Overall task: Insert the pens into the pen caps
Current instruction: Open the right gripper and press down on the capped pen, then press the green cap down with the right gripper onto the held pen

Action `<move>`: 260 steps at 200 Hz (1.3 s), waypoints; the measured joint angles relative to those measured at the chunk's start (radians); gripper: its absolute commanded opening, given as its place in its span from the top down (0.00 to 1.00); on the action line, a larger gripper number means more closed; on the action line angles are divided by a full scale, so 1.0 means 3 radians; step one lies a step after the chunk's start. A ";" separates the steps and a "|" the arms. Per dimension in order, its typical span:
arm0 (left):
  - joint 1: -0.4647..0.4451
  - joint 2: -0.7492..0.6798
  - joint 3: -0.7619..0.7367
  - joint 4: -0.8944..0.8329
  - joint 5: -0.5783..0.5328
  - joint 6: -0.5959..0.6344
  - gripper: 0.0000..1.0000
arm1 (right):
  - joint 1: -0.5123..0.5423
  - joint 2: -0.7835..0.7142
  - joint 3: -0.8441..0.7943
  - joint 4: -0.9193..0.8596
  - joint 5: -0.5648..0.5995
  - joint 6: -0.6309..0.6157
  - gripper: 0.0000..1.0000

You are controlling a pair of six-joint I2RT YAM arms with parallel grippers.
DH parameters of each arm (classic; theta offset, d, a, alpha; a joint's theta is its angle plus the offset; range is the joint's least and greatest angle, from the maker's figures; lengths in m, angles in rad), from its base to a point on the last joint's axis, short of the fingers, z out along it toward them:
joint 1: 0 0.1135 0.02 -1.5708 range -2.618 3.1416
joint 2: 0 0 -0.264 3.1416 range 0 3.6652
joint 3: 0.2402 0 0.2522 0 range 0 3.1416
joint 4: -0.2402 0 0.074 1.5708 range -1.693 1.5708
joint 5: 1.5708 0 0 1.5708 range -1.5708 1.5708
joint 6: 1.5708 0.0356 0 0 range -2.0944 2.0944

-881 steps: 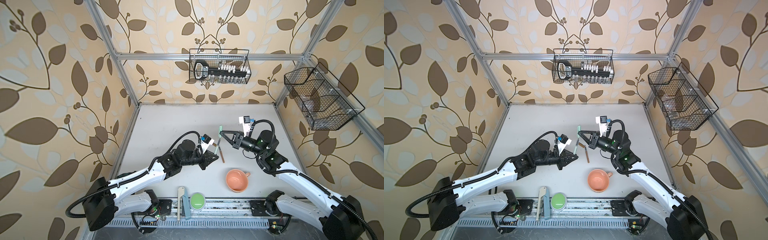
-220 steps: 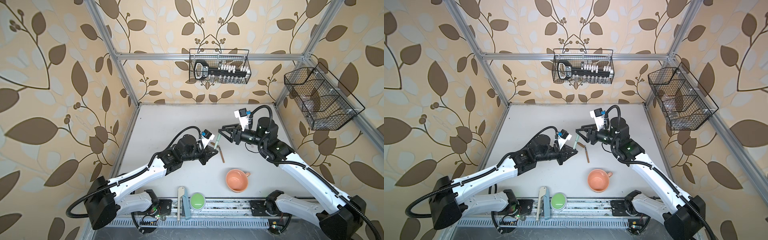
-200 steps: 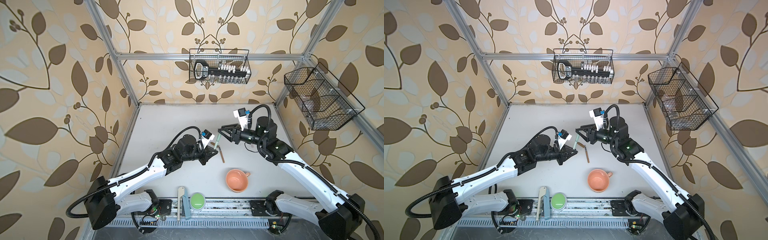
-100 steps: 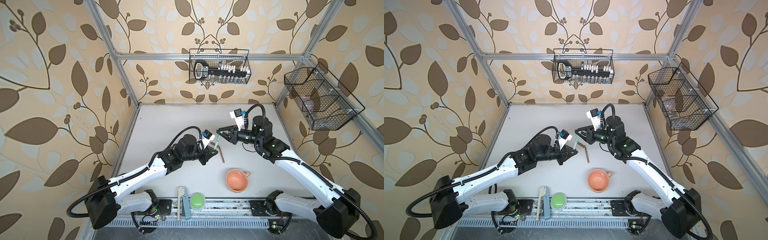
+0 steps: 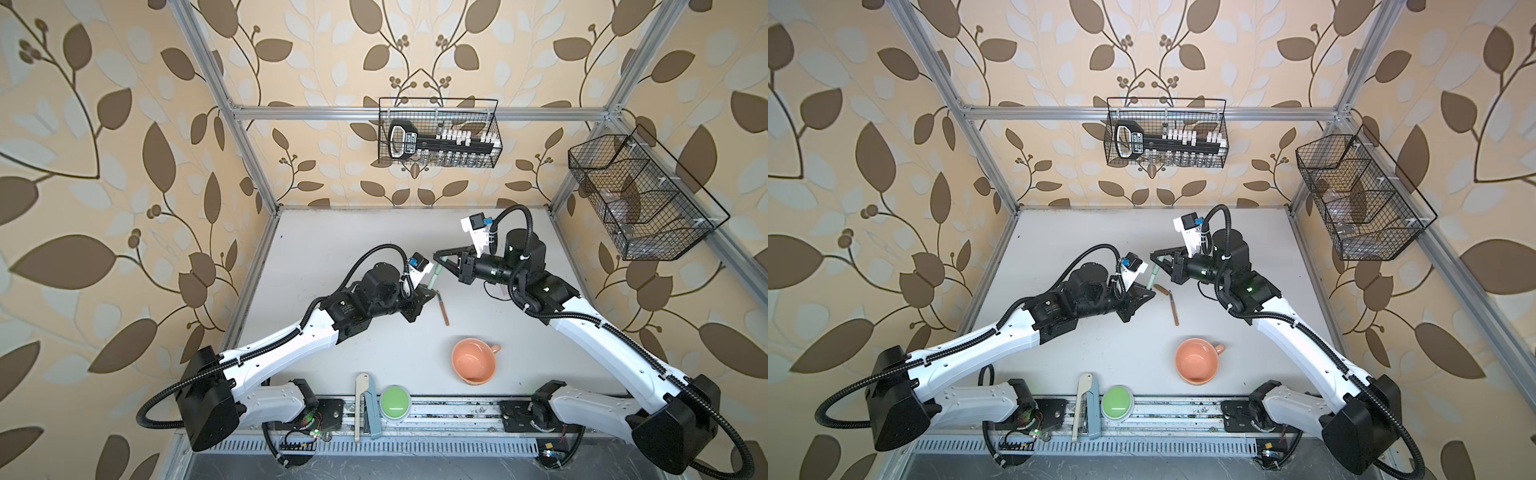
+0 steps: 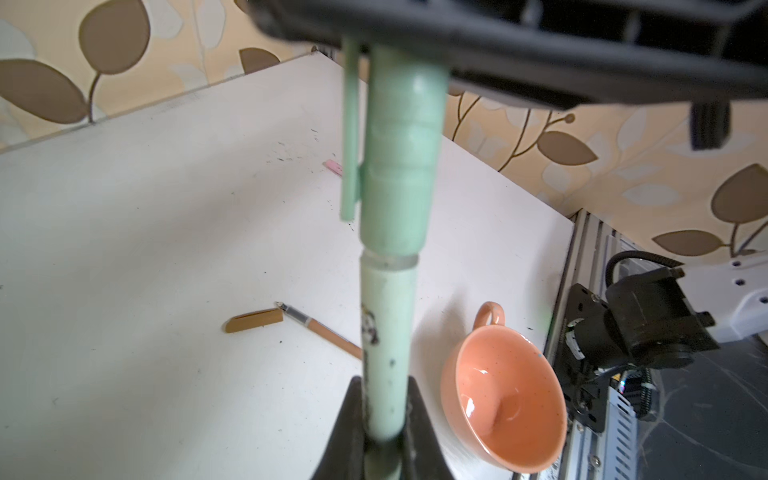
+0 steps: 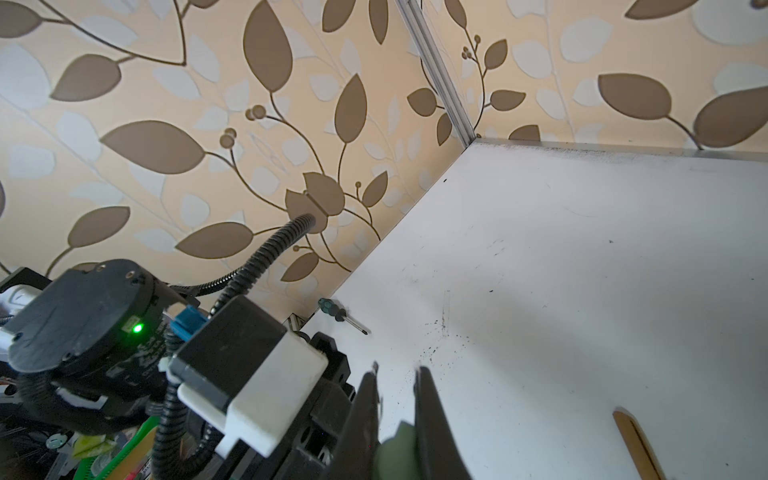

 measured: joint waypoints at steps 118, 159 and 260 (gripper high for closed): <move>0.0188 0.0168 0.0017 0.0042 -0.0027 0.0322 1.00 | 0.0125 0.0015 -0.0590 0.0942 0.0495 0.0399 1.00; 0.0262 0.0228 0.0018 0.0036 0.0102 0.0308 1.00 | 0.0201 0.0098 -0.0776 0.1282 0.0692 0.0579 1.00; 0.0392 0.0319 0.0104 -0.0544 0.0174 0.0381 1.00 | 0.0318 0.0434 -0.0731 0.1242 0.0713 0.0707 1.00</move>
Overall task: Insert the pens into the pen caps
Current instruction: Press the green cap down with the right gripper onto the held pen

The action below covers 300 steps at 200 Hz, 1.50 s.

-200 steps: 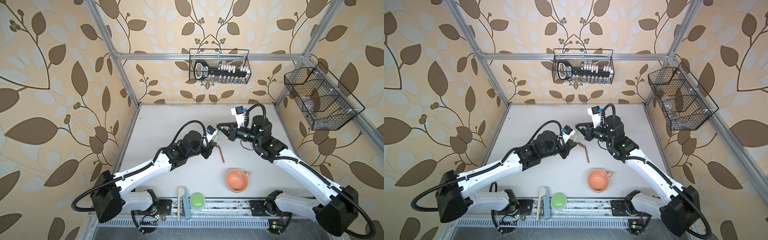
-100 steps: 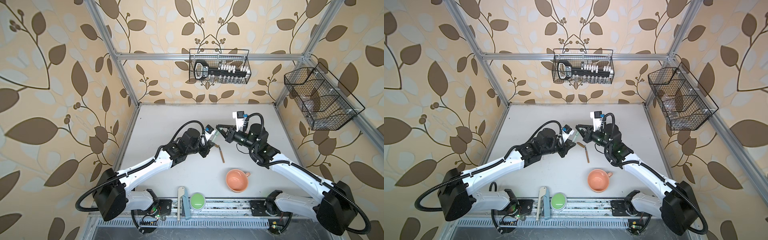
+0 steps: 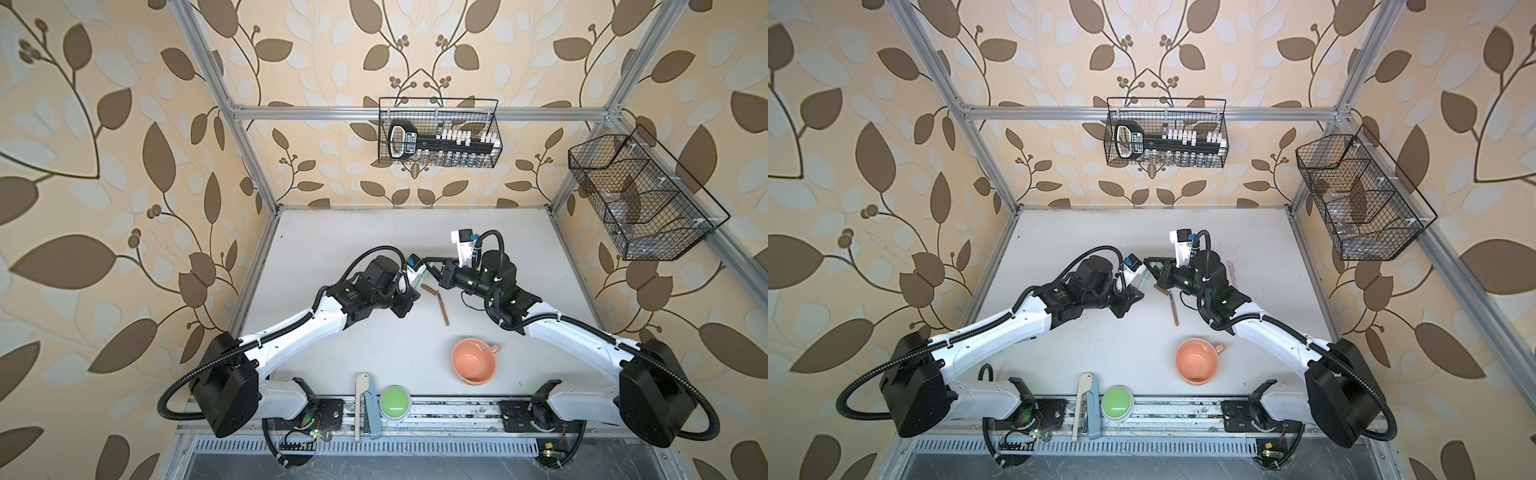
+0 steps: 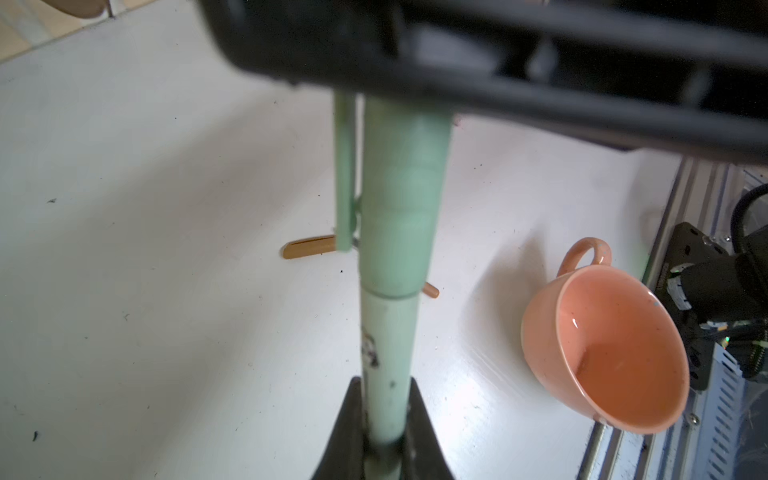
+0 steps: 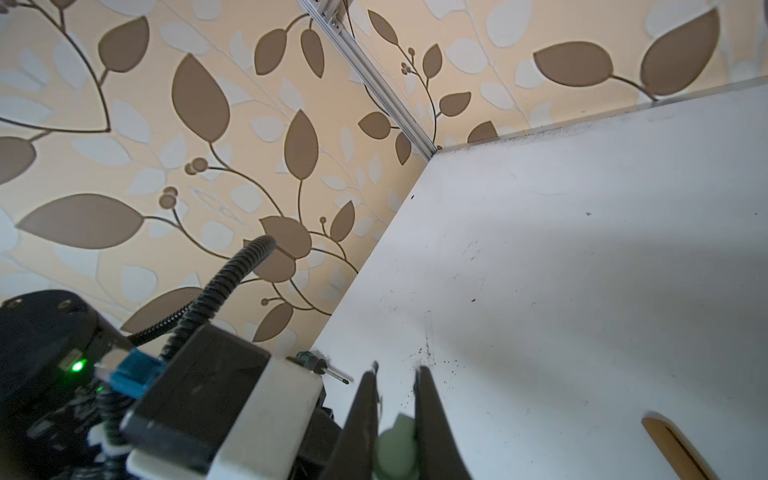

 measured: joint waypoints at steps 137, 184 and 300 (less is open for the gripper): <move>0.0009 -0.0278 -0.0708 0.1298 0.0478 -0.0876 1.00 | -0.0557 -0.0749 0.0712 -0.1509 -0.0750 -0.0598 0.43; -0.0146 -0.0352 -0.0721 0.1382 0.0479 -0.1002 1.00 | -0.0505 -0.0484 0.0739 -0.1507 -0.0802 -0.0600 0.43; -0.0231 -0.0370 -0.0718 0.1356 0.0352 -0.0971 1.00 | -0.0351 -0.0141 0.0771 -0.1417 -0.0918 -0.0570 0.82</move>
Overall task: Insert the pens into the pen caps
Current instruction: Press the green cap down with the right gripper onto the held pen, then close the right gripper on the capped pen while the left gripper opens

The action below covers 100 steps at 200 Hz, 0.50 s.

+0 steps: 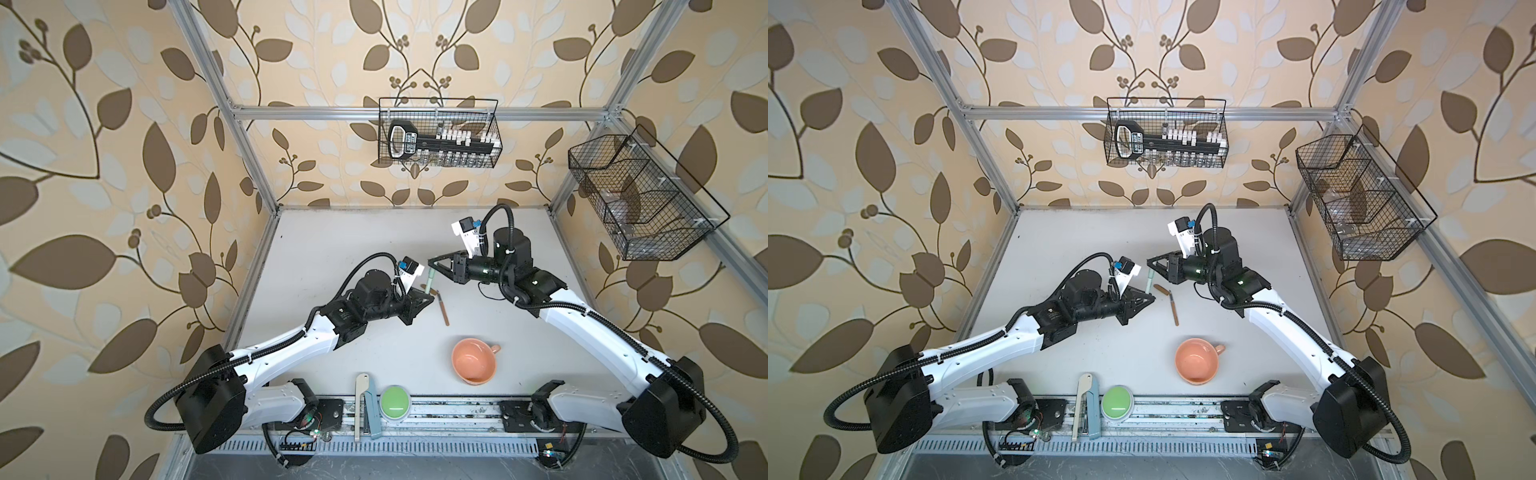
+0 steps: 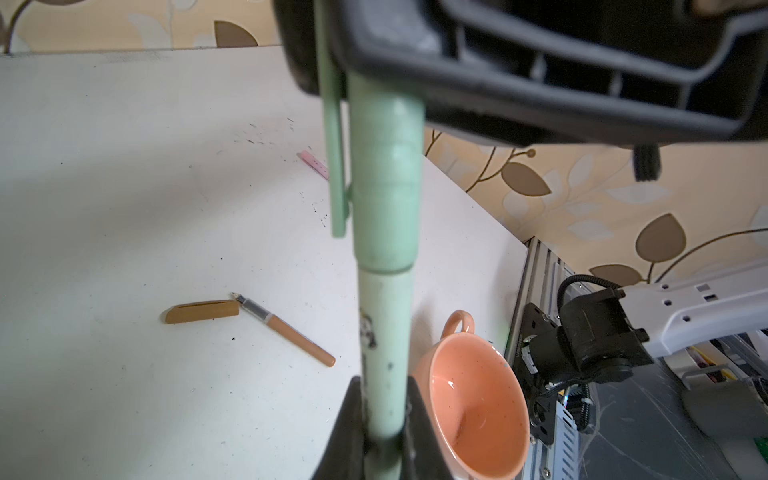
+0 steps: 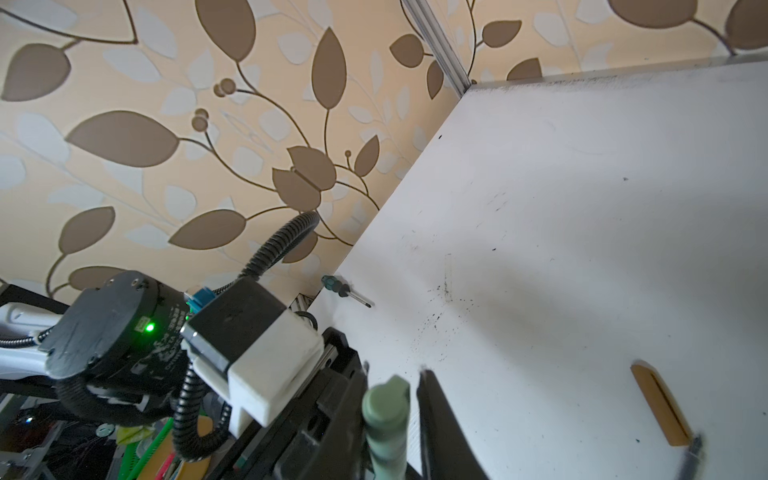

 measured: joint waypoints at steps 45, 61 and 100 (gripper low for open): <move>-0.0019 0.0067 0.0142 -0.0276 -0.0221 0.0141 1.00 | 0.0028 0.0067 0.0000 0.0011 0.0045 -0.0006 0.98; -0.0022 0.0128 0.0233 -0.0361 -0.0338 0.0168 1.00 | 0.0039 0.0086 0.0000 0.0051 0.0123 -0.0005 1.00; -0.0011 0.0310 0.0427 -0.0587 -0.0682 0.0346 1.00 | 0.0123 0.0254 0.0000 0.0234 0.0366 -0.0006 1.00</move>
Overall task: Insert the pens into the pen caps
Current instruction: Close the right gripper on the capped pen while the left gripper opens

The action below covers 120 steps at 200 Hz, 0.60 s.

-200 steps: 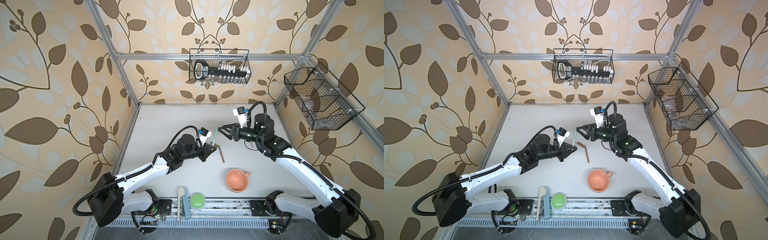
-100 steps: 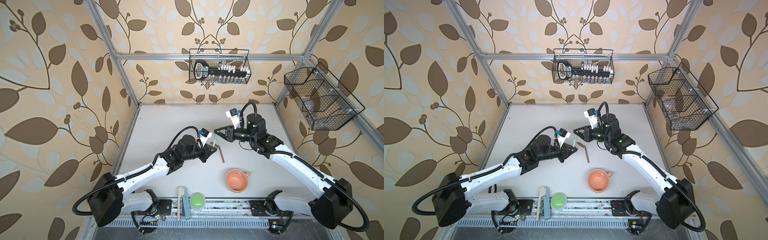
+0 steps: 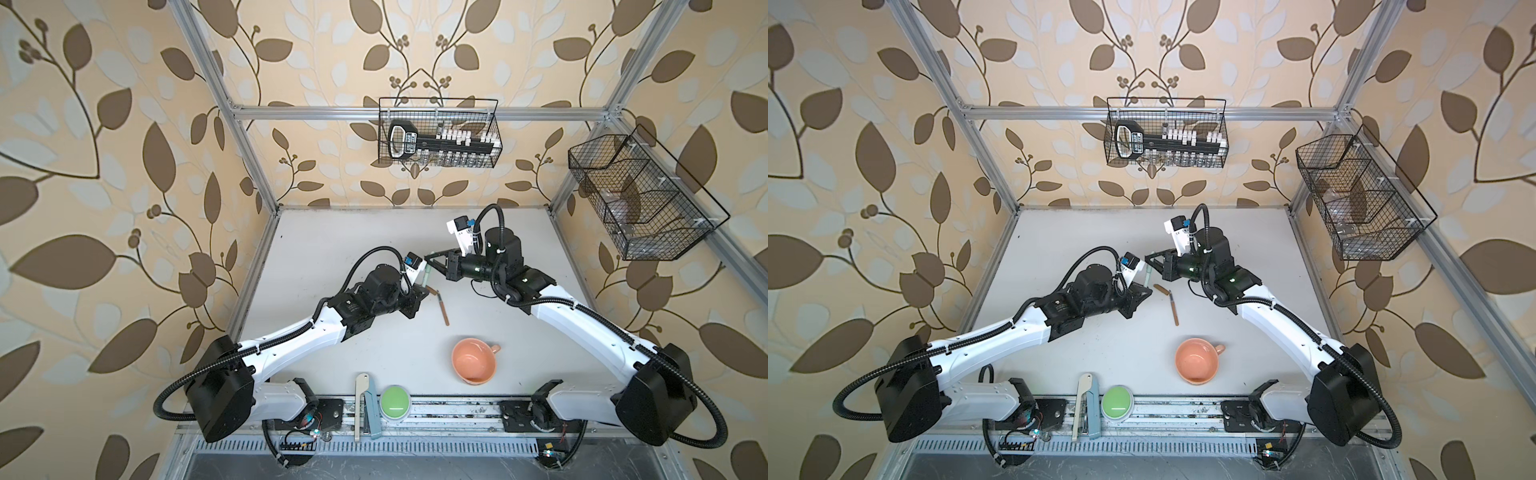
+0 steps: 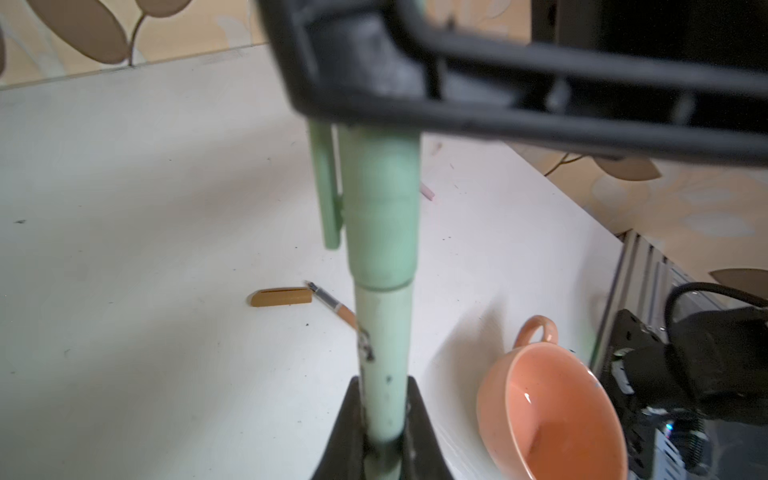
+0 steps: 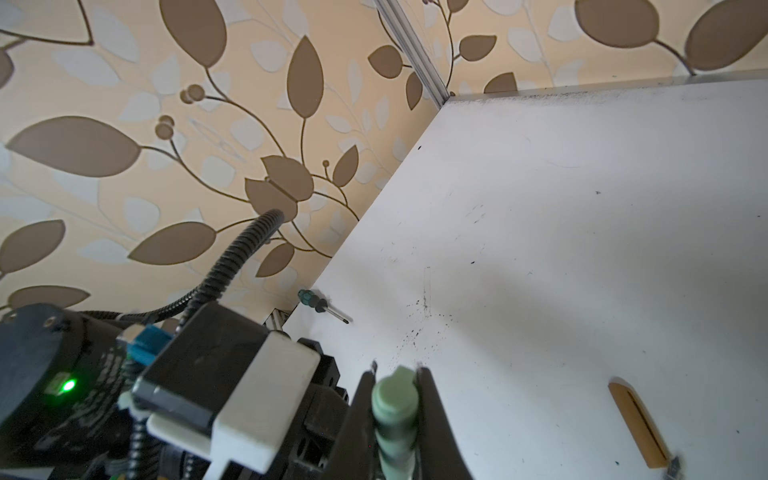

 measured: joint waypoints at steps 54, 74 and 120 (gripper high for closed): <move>0.0187 0.0126 0.0181 -0.0159 -0.0052 0.0298 1.00 | 0.0050 0.0086 -0.0070 0.0323 0.0230 0.0072 1.00; 0.0231 0.0122 0.0203 -0.0209 0.0031 0.0360 0.97 | 0.0047 0.0088 -0.0090 0.0402 0.0230 0.0128 1.00; 0.0280 0.0057 0.0223 -0.0013 0.0200 0.0289 0.59 | -0.0116 0.0128 0.0033 0.0209 -0.0114 0.0188 1.00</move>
